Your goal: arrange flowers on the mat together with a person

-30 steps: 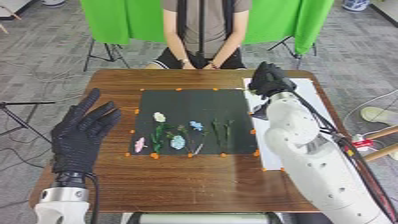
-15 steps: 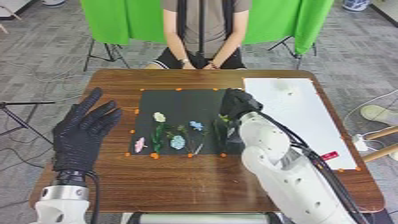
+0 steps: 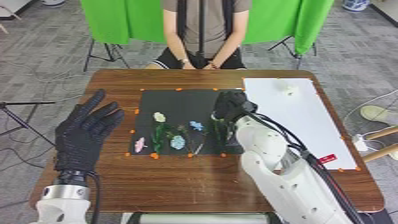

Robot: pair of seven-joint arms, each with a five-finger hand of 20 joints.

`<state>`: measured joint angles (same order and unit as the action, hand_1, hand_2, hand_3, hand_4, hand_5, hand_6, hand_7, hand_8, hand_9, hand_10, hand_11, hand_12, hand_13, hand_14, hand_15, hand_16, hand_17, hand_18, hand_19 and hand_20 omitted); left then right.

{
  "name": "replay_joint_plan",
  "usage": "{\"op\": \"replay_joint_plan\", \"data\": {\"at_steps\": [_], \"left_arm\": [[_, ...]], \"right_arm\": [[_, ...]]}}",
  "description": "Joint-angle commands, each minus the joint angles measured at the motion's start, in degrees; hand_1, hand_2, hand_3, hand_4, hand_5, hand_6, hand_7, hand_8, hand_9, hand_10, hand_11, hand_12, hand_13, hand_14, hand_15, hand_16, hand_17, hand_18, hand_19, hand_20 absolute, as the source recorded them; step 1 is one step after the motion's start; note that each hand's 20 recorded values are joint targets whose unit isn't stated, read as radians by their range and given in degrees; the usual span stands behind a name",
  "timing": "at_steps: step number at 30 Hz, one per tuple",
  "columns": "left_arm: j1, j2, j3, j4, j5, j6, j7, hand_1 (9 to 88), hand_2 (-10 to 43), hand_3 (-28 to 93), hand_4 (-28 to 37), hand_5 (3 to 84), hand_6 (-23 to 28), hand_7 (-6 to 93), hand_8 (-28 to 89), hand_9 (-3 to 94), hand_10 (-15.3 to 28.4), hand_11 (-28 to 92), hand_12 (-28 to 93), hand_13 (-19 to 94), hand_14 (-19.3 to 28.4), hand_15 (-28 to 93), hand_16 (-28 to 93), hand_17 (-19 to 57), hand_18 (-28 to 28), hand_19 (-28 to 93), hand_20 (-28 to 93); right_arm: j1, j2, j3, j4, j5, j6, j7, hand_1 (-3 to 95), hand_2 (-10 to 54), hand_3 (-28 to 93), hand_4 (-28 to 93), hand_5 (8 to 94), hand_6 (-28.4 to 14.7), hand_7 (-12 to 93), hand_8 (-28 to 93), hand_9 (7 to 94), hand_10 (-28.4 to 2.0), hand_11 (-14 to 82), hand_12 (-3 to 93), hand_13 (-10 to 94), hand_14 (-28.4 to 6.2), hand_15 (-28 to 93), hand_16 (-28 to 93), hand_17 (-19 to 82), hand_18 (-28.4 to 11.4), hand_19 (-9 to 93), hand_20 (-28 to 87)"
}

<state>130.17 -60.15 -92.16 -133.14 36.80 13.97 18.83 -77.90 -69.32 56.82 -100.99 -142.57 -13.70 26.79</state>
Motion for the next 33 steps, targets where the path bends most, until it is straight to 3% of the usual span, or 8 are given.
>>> {"op": "replay_joint_plan", "data": {"at_steps": [1,8,13,19,22,26,30,33], "left_arm": [[0.66,-0.79,-0.09,0.1,0.37,-0.44,-0.69,22.7,11.8,75,-28.3,36.3,9.9,11.1,-9,36.9,22.8,29,10,28,28.3,54,-12,-4.7,26.1,72,-13],[1.29,-0.79,-0.15,-0.23,0.35,0.06,-0.49,22.7,11.8,75,-28.3,36.3,10.0,11.2,-9,36.9,22.8,29,10,28,28.3,54,-12,-4.8,26.1,72,-13],[1.64,-0.36,-0.1,-0.41,0.11,0.51,0.0,22.8,11.8,75,-28.3,36.2,10.0,11.0,-9,36.9,22.8,29,10,28,28.4,54,-12,-4.8,26.1,72,-13],[2.55,-0.37,-0.54,-0.72,0.12,1.1,0.26,22.8,11.8,75,-28.3,36.1,9.9,11.1,-9,37.0,22.8,29,10,28,28.3,54,-12,-4.8,26.1,72,-13],[3.42,0.05,-0.81,-1.0,0.12,1.6,0.88,22.8,11.8,75,-28.3,36.1,9.9,11.0,-9,36.9,22.8,29,10,28,28.3,54,-12,-4.7,26.1,72,-13],[3.54,0.21,-1.17,-1.08,0.36,1.51,1.08,22.8,11.8,75,-28.3,36.1,9.8,11.0,-9,36.9,22.8,29,10,28,28.4,54,-12,-4.8,26.1,72,-13],[4.15,0.45,-1.61,-1.09,0.09,1.35,1.8,22.7,11.7,75,-28.3,36.0,9.6,10.8,-9,36.9,22.8,28,10,28,28.4,54,-12,-4.8,26.1,72,-13],[3.97,0.26,-1.68,-0.52,0.13,0.87,2.04,22.4,11.6,75,-28.3,35.8,9.3,10.6,-9,36.8,22.7,28,10,28,28.4,54,-12,-4.8,26.0,72,-13]], "right_arm": [[-0.62,0.03,0.26,-0.67,-1.08,-2.95,0.18,38.5,-9.5,80,-28,69.0,3.9,13,-13,76.7,-12.0,27.3,15.2,67,-9.8,61,9,17,-15.0,68,9],[-1.47,-0.21,1.61,-1.78,-0.92,-3.19,0.54,37.6,-9.5,80,-28,67.8,3.8,13,-13,74.9,-12.7,26.8,14.9,66,-10.3,61,9,16,-15.1,67,11],[-3.78,-1.99,6.79,-6.36,5.68,-3.82,1.26,36.6,-9.5,80,-28,66.4,3.3,13,-13,74.0,-13.0,26.2,14.5,65,-10.9,61,8,16,-15.3,67,11],[-10.87,-4.3,18.58,-14.91,32.65,-3.08,4.8,31.9,-7.8,79,-28,62.9,1.7,12,-13,70.8,-14.8,23.4,13.4,62,-13.0,59,7,14,-16.1,67,12],[-15.87,-5.8,25.55,-17.48,50.56,-3.01,4.21,25.1,0.4,81,-28,56.4,-0.1,12,-13,64.0,-17.6,20.5,12.6,57,-16.0,58,6,11,-17.3,66,13],[-22.27,-9.38,35.12,-18.64,78.92,-0.98,5.44,21.9,3.9,82,-28,49.9,-1.4,12,-13,57.0,-19.8,18.7,12.2,51,-18.4,56,5,8,-18.6,63,13],[-28.36,-10.17,39.32,-20.52,85.37,1.05,0.54,20.7,4.8,82,-28,46.8,-0.9,11,-12,53.3,-20.3,17.6,11.8,47,-20.3,54,4,7,-19.0,60,12],[-32.13,-10.66,41.06,-20.68,93.62,2.73,-2.41,20.2,4.9,83,-28,46.2,-0.3,11,-12,52.7,-19.7,16.8,11.6,46,-20.4,51,4,6,-19.0,58,13]]}}
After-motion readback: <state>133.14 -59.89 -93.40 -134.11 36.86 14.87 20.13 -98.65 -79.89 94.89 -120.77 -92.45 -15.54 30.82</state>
